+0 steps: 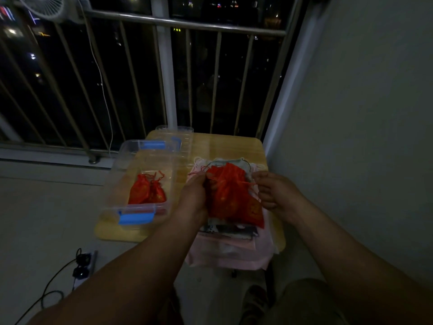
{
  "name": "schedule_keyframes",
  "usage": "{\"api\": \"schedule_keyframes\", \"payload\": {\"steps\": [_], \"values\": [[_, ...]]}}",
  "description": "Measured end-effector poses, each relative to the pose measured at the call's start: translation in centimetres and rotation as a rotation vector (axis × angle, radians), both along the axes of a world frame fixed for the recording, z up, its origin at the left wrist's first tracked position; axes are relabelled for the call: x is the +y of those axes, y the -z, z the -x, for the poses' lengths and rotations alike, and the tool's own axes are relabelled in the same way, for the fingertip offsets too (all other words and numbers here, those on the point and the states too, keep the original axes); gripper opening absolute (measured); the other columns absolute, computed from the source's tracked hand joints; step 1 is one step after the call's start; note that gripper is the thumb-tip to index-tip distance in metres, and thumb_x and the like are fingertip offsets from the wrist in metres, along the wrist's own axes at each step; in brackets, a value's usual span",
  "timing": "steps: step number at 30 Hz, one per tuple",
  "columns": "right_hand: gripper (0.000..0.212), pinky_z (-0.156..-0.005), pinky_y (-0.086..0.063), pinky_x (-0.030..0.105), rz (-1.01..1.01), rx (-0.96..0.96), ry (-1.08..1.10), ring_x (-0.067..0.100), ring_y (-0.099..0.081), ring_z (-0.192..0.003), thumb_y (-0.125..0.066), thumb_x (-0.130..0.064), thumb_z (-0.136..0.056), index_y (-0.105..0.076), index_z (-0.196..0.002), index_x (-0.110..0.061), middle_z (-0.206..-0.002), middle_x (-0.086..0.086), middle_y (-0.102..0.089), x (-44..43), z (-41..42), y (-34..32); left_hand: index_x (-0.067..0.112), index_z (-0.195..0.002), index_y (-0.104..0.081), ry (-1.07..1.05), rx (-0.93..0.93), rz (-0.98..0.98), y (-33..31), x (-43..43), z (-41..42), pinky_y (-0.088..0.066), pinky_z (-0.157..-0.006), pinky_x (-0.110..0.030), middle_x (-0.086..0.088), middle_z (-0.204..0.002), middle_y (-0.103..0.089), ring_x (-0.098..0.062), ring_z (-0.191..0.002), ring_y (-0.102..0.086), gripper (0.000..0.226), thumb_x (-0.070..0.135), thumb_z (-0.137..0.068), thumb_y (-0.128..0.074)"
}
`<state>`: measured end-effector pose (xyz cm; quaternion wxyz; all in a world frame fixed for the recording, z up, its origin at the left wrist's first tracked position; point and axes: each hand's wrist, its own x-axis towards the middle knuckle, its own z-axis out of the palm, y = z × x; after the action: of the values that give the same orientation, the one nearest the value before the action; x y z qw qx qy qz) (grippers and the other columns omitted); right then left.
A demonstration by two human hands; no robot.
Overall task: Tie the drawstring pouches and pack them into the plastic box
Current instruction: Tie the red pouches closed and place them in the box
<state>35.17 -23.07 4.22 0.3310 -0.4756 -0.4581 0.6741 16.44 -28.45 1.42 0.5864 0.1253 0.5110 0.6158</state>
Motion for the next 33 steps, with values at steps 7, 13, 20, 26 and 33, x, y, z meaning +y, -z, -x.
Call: {"api": "schedule_keyframes", "payload": {"steps": [7, 13, 20, 26, 33], "values": [[0.011, -0.035, -0.025, 0.017, -0.194, -0.169, 0.063, 0.002, -0.034, -0.034, -0.051, -0.008, -0.104, -0.059, -0.096, -0.008, -0.047, -0.008, -0.043, -0.6, 0.7, -1.2, 0.009, -0.094, -0.067, 0.043, 0.254, -0.077, -1.2, 0.5, 0.3, -0.049, -0.071, -0.030, -0.012, -0.094, -0.070, -0.016, -0.077, -0.064, 0.026, 0.021, -0.106, -0.047], [0.010, -0.058, -0.045, 0.029, -0.533, -0.541, -0.221, 0.012, -0.056, -0.062, -0.056, -0.019, -0.102, -0.065, -0.097, -0.019, -0.076, 0.000, -0.064, 1.1, 3.5, -4.9, 0.000, -0.099, -0.069, 0.488, 0.769, -0.288, -3.2, 1.2, 0.7, -0.052, -0.078, -0.041, -0.019, -0.094, -0.071, -0.029, -0.082, -0.065, 0.027, 0.025, -0.104, -0.058], [0.010, -0.060, -0.048, 0.023, -0.574, -0.449, -0.103, 0.008, -0.063, -0.066, -0.058, -0.024, -0.102, -0.064, -0.104, -0.017, -0.087, 0.004, -0.071, 2.5, 4.5, -6.7, 0.001, -0.107, -0.063, 0.532, 0.513, -0.274, -4.2, 1.1, 0.6, -0.050, -0.077, -0.033, -0.010, -0.091, -0.066, -0.019, -0.075, -0.058, 0.029, 0.025, -0.109, -0.045], [0.017, -0.079, -0.052, 0.034, -0.304, -0.259, -0.129, 0.021, -0.069, -0.096, -0.053, -0.012, -0.098, -0.064, -0.110, -0.010, -0.104, 0.008, -0.074, 0.1, 2.7, -1.3, 0.007, -0.097, -0.058, 0.499, 0.318, -0.281, -4.6, 0.7, 1.1, -0.042, -0.065, -0.028, -0.005, -0.076, -0.057, -0.015, -0.061, -0.047, 0.024, 0.020, -0.109, -0.042], [0.013, -0.104, -0.050, 0.059, -0.273, -0.207, -0.142, 0.036, -0.070, -0.108, -0.069, -0.020, -0.095, -0.067, -0.106, -0.014, -0.106, 0.015, -0.076, -1.6, 3.4, 1.8, 0.016, -0.075, -0.050, 0.469, 0.409, -0.254, -4.2, 0.6, 1.1, -0.035, -0.067, -0.035, -0.002, -0.068, -0.045, -0.016, -0.059, -0.039, 0.033, 0.028, -0.105, -0.042]]}}
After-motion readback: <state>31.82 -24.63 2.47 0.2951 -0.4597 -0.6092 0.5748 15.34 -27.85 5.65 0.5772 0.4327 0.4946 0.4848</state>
